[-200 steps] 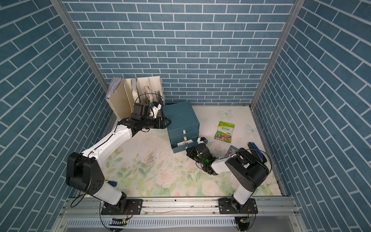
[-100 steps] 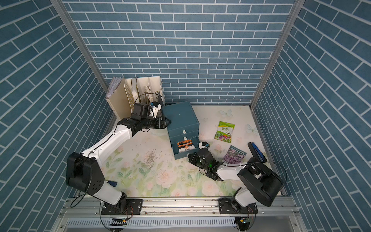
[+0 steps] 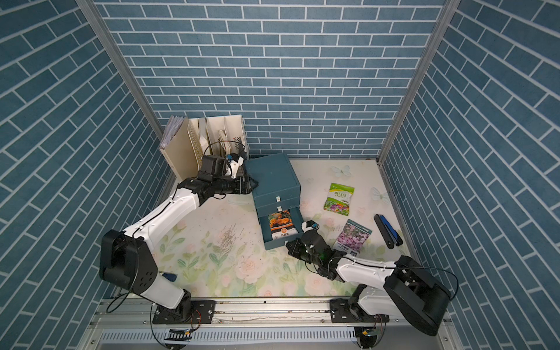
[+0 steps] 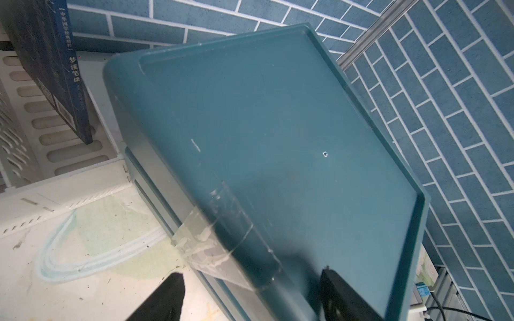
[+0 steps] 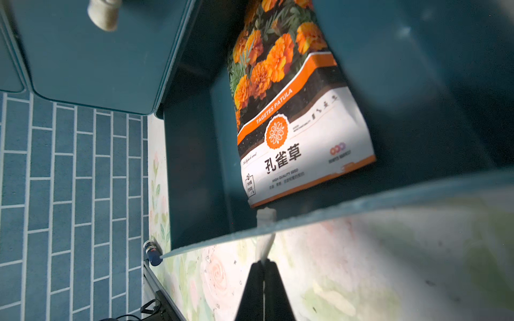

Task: Take the seed bags out of the drawer
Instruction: Open the drawer in the storage box.

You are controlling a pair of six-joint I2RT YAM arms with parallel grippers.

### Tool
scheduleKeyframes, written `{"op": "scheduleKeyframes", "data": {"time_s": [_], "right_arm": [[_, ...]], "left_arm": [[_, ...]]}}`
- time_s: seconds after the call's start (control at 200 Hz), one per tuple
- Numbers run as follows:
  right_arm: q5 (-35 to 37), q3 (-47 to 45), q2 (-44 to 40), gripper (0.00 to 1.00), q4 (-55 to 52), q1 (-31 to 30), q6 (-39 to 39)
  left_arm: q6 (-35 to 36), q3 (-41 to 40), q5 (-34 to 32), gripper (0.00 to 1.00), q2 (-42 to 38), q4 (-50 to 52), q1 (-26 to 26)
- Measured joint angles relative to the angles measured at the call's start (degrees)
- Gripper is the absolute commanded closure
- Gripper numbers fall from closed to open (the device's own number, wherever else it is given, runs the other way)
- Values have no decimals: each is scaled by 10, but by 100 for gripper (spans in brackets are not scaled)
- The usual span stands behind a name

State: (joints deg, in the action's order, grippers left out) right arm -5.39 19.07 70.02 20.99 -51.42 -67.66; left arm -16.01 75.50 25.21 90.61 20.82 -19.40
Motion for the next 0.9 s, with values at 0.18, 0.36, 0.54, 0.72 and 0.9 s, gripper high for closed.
{"op": "scheduleKeyframes", "data": {"time_s": [0.18,0.36,0.54,0.72,0.9], "right_arm": [[-5,-3,-21,100,-34,-6,0],[-9,-4,-35,100,-52,-14,0],[-9,-8,-39,100,-65,-22,0],[-9,-16,-54,100,-76,-26,-1],[-10,-17,-68,100,-92,-30,-1]], "left_arm": [[0,0,0,20,0,0,0],[0,-2,0,20,-1,-1,0],[0,-4,-1,19,-3,-3,0],[0,-5,-1,20,-3,-3,0],[0,-6,-1,20,-4,-4,0]]}}
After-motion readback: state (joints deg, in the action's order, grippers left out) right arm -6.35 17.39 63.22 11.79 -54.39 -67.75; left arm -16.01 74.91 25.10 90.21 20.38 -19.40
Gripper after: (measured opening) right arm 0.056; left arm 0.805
